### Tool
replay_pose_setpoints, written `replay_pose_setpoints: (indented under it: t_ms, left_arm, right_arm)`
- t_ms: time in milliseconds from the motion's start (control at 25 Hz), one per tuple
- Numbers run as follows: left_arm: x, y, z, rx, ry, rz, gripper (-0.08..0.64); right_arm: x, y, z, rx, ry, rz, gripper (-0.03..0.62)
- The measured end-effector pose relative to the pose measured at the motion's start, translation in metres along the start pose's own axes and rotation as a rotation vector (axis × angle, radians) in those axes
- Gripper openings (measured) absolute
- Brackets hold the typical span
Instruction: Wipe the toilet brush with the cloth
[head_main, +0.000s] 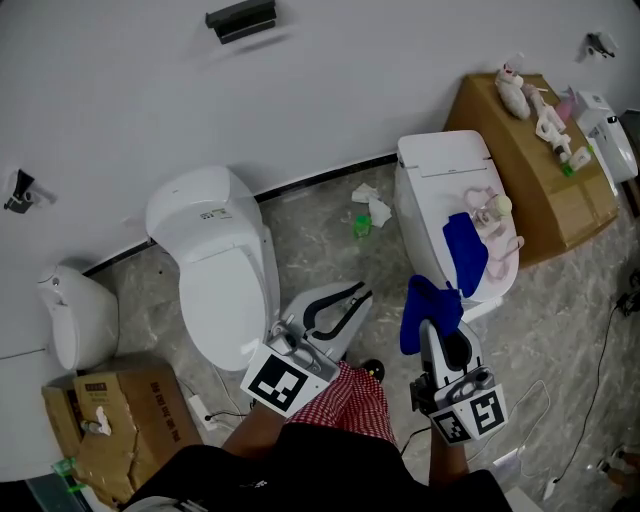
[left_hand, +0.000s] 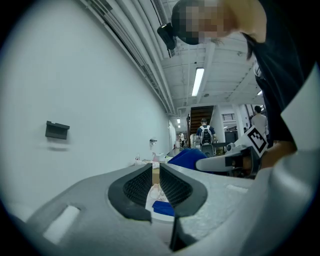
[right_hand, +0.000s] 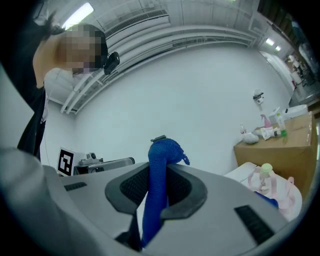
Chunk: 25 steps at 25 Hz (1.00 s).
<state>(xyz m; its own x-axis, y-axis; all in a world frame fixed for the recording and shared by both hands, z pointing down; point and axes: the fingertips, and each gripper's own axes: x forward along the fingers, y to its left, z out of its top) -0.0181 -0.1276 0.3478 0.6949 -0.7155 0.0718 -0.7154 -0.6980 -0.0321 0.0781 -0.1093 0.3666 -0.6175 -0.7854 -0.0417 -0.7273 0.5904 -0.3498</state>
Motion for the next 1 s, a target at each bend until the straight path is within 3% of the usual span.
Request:
replay_pose_setpoints:
  t_ms: [320, 760, 1000]
  left_arm:
    - [0.005, 0.000, -0.028, -0.081, 0.043, -0.039, 0.038]
    - [0.006, 0.000, -0.036, -0.046, 0.028, -0.033, 0.054]
    - [0.006, 0.005, -0.048, -0.073, 0.042, -0.025, 0.054]
  right_arm:
    - [0.005, -0.002, -0.016, 0.010, 0.018, -0.003, 0.069]
    - [0.008, -0.008, -0.029, 0.009, 0.042, -0.017, 0.069]
    - [0.011, -0.011, -0.042, 0.026, 0.058, -0.029, 0.069]
